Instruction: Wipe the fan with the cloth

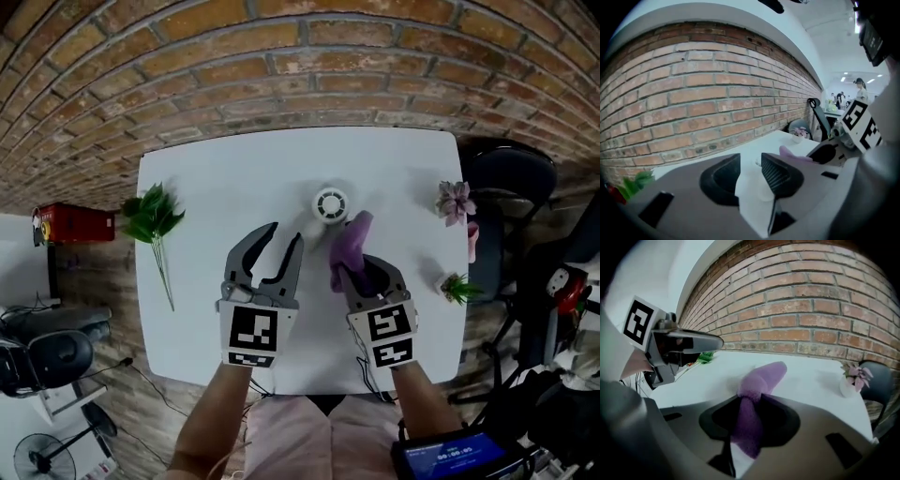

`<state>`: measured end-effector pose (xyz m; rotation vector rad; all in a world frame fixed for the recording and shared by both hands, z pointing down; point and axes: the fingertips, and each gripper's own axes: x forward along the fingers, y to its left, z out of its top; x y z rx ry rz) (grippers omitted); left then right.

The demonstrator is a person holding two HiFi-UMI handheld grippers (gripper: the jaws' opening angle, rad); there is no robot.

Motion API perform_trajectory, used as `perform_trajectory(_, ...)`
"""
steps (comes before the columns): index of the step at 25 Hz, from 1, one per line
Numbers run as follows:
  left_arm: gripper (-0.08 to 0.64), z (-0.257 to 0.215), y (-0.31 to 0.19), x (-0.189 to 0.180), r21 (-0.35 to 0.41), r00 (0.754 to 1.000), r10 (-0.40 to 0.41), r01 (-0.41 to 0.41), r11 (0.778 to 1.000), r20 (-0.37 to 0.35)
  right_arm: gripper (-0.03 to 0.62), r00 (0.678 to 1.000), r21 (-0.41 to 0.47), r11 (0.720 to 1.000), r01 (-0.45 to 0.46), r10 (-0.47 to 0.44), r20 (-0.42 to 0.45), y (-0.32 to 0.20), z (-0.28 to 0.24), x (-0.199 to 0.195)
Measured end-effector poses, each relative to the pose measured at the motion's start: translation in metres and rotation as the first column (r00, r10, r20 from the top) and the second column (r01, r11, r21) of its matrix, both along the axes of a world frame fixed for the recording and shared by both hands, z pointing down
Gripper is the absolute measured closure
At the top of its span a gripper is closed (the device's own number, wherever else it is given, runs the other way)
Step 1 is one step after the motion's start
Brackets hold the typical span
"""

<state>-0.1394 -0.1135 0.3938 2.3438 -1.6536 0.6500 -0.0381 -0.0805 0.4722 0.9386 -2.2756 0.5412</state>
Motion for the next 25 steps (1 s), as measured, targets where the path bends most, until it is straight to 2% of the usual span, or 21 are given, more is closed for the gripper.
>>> perform_trajectory(3,0.366,0.023,-0.009,0.018,-0.085,0.997,0.071,-0.072,0.994,-0.013,0.482,0.999,0.017,0.999,-0.032,0.032,0.004,0.0,-0.007,0.014)
perform_trajectory(7,0.318,0.059,-0.013,0.038,-0.202,0.994,0.103,-0.105,0.974,-0.021,0.482,0.997,0.015,0.997,-0.072,0.072,0.008,0.003,-0.012,0.03)
perform_trajectory(11,0.316,0.089,-0.015,0.048,-0.29,0.99,0.142,-0.134,0.948,0.007,0.482,0.998,-0.001,0.998,-0.064,0.064,0.01,0.009,-0.012,0.039)
perform_trajectory(14,0.327,0.107,-0.015,0.047,-0.342,0.982,0.176,-0.143,0.929,0.067,0.482,0.999,-0.021,0.999,-0.028,0.029,0.02,0.017,-0.011,0.042)
perform_trajectory(15,0.361,0.111,-0.015,0.045,-0.348,0.979,0.183,-0.143,0.927,0.087,0.482,1.0,-0.032,0.999,-0.003,0.003,0.029,0.021,-0.011,0.041)
perform_trajectory(18,0.38,0.112,-0.017,0.044,-0.355,0.97,0.215,-0.163,0.921,0.112,0.482,0.99,-0.079,0.989,0.128,-0.124,0.061,0.04,-0.01,0.035)
perform_trajectory(20,0.387,0.113,-0.012,0.046,-0.378,0.958,0.258,-0.195,0.905,0.124,0.483,0.965,-0.127,0.958,0.256,-0.248,0.081,0.061,-0.008,0.03)
perform_trajectory(21,0.387,0.113,-0.008,0.047,-0.39,0.949,0.286,-0.216,0.895,0.133,0.483,0.944,-0.154,0.932,0.329,-0.319,0.09,0.074,-0.007,0.028)
perform_trajectory(25,0.388,0.114,0.015,0.054,-0.436,0.9,0.411,-0.316,0.843,0.142,0.486,0.815,-0.228,0.783,0.579,-0.563,0.135,0.124,-0.004,0.023)
